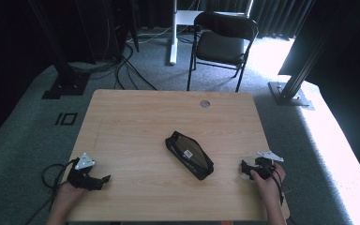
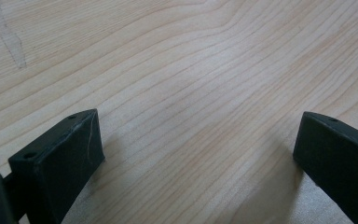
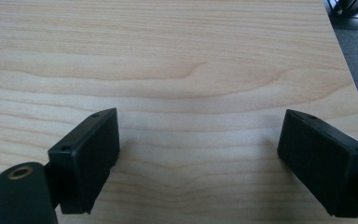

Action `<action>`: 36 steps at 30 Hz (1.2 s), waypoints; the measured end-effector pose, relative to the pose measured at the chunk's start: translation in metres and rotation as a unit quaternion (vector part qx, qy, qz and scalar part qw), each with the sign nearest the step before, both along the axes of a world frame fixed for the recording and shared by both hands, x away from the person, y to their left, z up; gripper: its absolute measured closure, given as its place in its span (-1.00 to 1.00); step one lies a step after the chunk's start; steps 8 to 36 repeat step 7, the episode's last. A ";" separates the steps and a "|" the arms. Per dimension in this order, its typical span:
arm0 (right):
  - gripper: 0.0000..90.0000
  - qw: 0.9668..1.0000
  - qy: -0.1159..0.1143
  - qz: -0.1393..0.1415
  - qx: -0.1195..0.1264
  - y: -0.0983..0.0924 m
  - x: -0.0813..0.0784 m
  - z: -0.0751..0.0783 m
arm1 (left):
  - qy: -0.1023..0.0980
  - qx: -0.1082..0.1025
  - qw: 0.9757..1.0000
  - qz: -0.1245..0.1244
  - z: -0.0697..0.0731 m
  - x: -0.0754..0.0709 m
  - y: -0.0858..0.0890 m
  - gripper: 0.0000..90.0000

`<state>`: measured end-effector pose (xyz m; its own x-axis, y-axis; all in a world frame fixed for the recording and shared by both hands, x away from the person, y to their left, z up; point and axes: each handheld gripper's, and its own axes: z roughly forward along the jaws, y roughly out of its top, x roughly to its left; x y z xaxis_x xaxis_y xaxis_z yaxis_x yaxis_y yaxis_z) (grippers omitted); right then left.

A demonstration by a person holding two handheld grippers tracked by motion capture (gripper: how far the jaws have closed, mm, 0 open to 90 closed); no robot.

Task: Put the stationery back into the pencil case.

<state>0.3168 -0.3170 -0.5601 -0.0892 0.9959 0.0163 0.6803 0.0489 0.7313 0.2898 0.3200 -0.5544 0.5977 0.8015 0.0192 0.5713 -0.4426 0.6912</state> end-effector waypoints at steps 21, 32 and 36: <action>-0.73 1.000 0.000 0.005 0.000 0.000 0.002 0.000 | 0.000 0.001 1.000 0.007 0.000 -0.001 -0.001 -0.96; -0.73 1.000 0.000 0.005 0.000 0.000 0.002 0.000 | 0.000 0.001 1.000 0.007 0.000 -0.001 -0.001 -0.96; -0.73 1.000 0.000 0.005 0.000 0.000 0.002 0.000 | 0.000 0.001 1.000 0.007 0.000 -0.001 -0.001 -0.96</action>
